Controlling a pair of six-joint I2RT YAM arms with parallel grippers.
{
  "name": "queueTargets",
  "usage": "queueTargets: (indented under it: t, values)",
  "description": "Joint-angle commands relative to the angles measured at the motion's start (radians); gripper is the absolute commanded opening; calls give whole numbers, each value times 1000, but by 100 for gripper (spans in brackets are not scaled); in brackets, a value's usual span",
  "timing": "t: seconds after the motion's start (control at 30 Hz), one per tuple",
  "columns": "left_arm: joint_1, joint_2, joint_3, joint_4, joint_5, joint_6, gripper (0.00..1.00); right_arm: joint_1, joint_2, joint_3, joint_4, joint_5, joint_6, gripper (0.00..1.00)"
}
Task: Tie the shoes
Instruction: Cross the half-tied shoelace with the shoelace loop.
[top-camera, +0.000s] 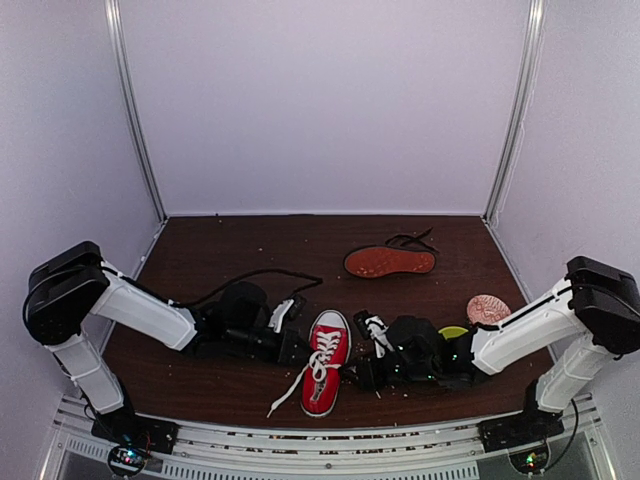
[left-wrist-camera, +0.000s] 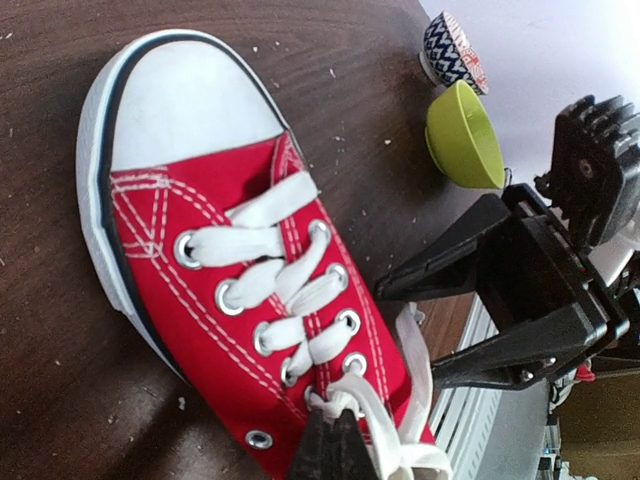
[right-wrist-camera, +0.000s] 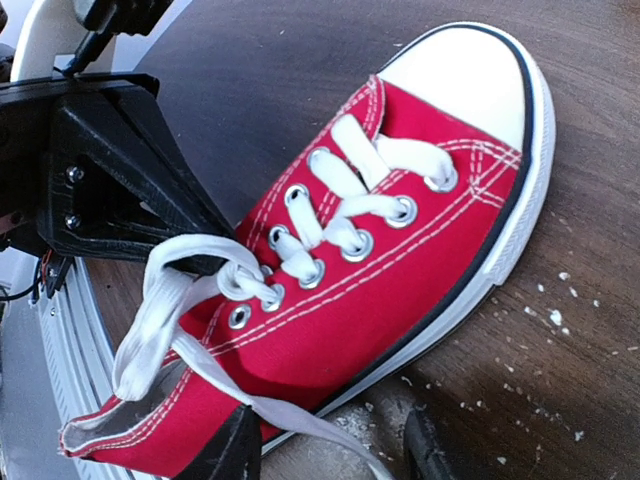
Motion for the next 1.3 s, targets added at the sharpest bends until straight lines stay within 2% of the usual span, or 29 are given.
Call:
queueTargets:
  t: [0.0,0.07,0.17,0.3,0.47,0.57,0.8,1.27]
  values:
    - [-6,-13,7,25,18,17,0,-11,34,6,107,-65,0,45]
    - [-6,-13,6,24,17,18,0,-13,35,8,114,-74,-1,34]
    - [-6,-15,8,23,17,19,0,-15,20,1,119,-90,-6,13]
    - [-6,-18,12,18,21,26,0,-14,-30,3,80,-89,-12,0]
    - [-6,-27,18,10,27,35,0,-8,-50,54,-11,-62,-38,0]
    - [-6,-27,21,12,29,37,3,-8,-10,127,-92,-51,-52,0]
    - [-6,-26,23,13,30,36,8,9,71,211,-157,-53,-66,0]
    - [-6,-7,21,12,5,16,12,33,67,180,-175,-51,-45,0]
